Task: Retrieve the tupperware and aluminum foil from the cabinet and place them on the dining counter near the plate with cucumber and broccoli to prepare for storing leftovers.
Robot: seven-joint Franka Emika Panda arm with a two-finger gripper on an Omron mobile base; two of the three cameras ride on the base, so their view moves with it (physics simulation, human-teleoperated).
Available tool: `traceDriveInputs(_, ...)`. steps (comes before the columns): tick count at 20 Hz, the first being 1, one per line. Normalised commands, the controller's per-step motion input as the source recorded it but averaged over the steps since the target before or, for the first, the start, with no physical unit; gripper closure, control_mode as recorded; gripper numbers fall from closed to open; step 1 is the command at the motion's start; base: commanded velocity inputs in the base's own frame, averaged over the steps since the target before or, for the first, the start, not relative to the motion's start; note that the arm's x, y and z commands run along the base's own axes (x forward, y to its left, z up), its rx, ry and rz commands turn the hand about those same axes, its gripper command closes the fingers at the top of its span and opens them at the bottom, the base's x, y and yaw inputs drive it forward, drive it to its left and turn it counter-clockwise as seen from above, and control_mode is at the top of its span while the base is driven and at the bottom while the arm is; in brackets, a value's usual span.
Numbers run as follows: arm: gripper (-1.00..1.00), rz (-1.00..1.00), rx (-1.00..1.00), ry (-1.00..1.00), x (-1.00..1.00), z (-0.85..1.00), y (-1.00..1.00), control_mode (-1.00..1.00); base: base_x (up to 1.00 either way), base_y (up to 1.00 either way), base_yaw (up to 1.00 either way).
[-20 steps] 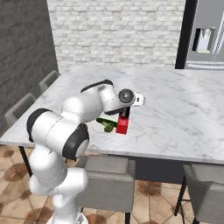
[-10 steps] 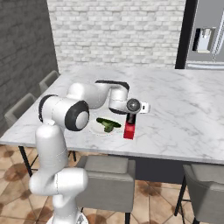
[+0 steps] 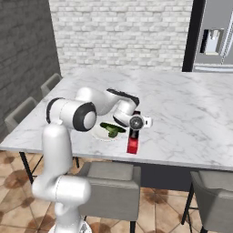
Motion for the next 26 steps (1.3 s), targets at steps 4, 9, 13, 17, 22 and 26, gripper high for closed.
traceDriveInputs(4, 1.00, 0.00, 0.00, 0.04, 0.63, -0.16, 0.19, -1.00, 0.00, 0.00, 0.00)
traceDriveInputs(9, 1.00, 0.00, 0.02, 0.01, 0.79, -0.14, -0.24, -1.00, 0.00, 0.00, 0.00)
traceDriveInputs(13, 1.00, 0.00, 0.00, 0.01, 0.64, -0.35, -0.16, -1.00, 0.00, 0.00, 0.00)
traceDriveInputs(17, 1.00, 0.00, 0.00, 0.00, 0.43, -0.71, 0.00, -1.00, 0.00, 0.00, 0.00)
traceDriveInputs(22, -1.00, 0.00, 0.00, 0.00, 0.04, -0.19, 0.00, -1.00, 0.00, 0.00, 0.00)
traceDriveInputs(26, -1.00, 0.00, -0.01, 0.00, -0.48, 0.90, 0.00, -1.00, 0.00, 0.00, 0.00)
